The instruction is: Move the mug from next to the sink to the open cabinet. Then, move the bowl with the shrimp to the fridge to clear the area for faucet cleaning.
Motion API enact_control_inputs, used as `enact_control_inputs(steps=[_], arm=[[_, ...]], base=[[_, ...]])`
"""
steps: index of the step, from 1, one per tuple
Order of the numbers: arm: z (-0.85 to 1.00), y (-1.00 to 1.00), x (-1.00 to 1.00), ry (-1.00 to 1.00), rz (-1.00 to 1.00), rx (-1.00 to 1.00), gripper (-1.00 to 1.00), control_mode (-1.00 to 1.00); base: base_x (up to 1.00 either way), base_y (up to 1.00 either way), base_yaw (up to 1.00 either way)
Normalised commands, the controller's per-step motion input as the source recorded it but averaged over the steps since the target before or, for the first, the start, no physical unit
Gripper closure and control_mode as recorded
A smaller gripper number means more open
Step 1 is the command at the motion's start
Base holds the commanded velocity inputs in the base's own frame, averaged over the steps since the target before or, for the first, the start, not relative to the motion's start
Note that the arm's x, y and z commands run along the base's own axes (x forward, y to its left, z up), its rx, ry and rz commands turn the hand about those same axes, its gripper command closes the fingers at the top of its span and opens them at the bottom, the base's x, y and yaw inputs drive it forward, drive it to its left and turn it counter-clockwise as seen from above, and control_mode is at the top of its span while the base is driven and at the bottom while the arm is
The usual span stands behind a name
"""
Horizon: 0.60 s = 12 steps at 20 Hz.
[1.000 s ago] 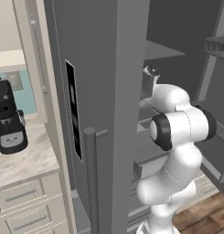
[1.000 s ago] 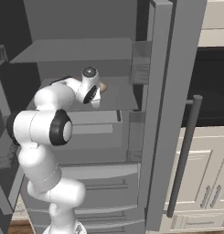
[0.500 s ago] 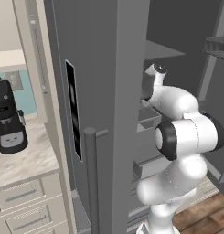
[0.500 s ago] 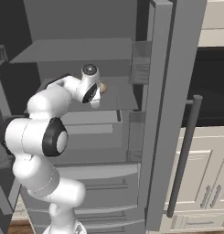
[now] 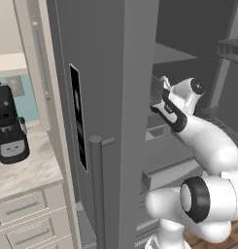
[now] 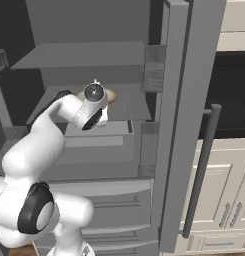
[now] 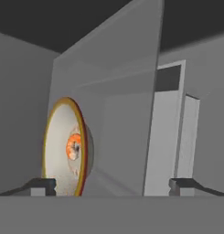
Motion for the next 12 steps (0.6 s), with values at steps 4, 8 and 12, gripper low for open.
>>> enact_control_inputs(steps=[4,8,12], arm=[[0.49,0.04,-0.2,-0.13,0.07,0.04,-1.0,-1.0],[-0.01,-0.06,-0.62,-0.12,-0.01,0.0,-1.0,-1.0],[-0.02,0.38,-1.0,-0.16,0.31,-0.05,-1.0,-1.0]], base=[[0.0,0.0,0.0],[0.0,0.0,0.0],[0.0,0.0,0.0]])
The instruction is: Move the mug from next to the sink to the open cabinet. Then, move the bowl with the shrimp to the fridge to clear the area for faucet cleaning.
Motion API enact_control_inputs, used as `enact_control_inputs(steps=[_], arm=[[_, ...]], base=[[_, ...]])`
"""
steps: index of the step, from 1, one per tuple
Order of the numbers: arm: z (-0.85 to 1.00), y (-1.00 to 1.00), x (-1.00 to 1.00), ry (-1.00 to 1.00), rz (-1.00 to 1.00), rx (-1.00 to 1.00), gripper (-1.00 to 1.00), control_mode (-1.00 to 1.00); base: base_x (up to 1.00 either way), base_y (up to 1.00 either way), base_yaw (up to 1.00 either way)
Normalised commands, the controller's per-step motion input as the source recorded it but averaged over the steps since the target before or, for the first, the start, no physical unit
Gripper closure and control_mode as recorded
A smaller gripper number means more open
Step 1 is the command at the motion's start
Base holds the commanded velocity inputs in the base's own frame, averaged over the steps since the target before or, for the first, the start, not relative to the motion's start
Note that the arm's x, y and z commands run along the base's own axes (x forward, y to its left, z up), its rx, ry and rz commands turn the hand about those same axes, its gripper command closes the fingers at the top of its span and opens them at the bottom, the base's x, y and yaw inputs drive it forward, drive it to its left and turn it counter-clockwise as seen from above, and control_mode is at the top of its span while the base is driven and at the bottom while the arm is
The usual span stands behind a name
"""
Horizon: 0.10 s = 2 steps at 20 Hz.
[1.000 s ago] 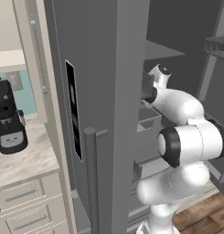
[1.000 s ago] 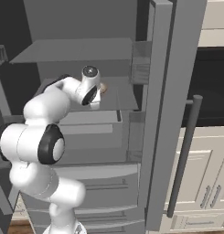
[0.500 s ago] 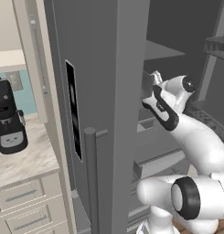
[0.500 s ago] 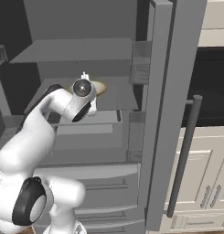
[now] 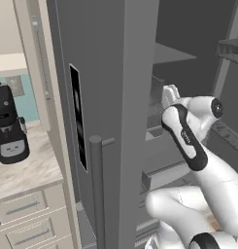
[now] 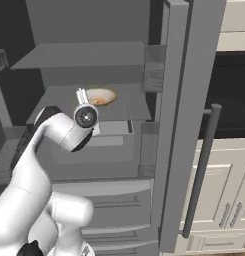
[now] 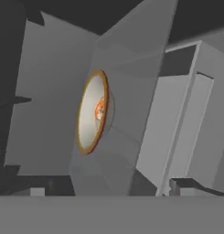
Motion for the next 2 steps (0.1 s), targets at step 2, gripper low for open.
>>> enact_control_inputs(steps=[2], arm=[[0.0,0.54,-1.0,-0.21,0.27,-0.07,-1.0,-1.0]], base=[[0.0,0.0,0.0]])
